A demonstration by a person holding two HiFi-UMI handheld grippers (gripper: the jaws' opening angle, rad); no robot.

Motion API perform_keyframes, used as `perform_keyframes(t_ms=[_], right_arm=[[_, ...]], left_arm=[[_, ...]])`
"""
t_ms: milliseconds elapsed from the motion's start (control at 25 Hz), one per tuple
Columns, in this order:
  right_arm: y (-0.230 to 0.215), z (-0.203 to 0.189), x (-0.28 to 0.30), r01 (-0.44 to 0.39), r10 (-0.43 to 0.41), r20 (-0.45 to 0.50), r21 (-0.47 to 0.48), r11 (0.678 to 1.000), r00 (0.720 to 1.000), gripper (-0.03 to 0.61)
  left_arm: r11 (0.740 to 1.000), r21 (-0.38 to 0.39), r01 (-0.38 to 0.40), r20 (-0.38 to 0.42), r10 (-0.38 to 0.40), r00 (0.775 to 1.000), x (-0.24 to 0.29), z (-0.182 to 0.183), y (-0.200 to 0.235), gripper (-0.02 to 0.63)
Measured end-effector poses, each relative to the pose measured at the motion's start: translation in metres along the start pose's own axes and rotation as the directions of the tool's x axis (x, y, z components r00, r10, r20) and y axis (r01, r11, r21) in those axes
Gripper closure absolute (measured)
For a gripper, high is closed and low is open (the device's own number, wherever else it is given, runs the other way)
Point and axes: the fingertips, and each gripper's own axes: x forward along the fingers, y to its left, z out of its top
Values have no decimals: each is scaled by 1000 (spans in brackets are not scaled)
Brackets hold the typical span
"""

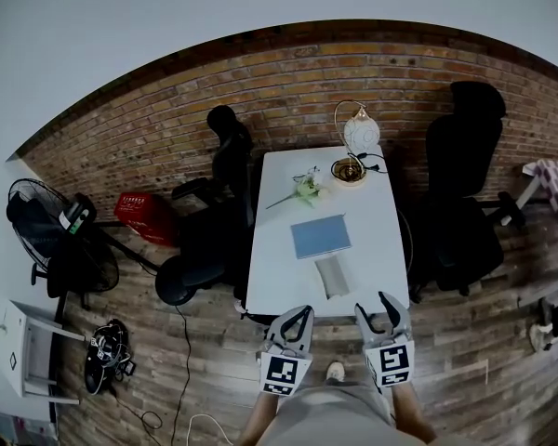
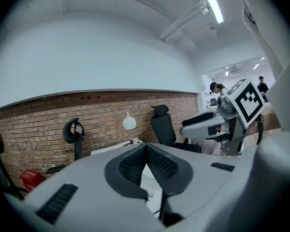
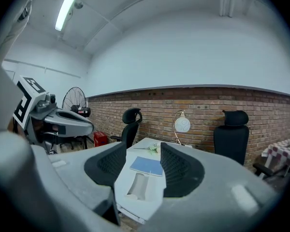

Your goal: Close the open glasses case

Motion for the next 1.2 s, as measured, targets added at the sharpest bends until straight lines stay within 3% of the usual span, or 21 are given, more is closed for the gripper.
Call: perform_keyframes(t_ms=[480, 1200], right_arm=[[-28, -11, 20, 3, -1, -39, 41, 999, 999, 360], [-54, -37, 67, 37, -29, -120, 62, 997, 992, 360]], left_arm=[[1000, 8, -4, -26, 5, 1000, 31, -1, 0, 611], [998, -14, 57, -54, -58, 997, 97, -25, 19, 611]])
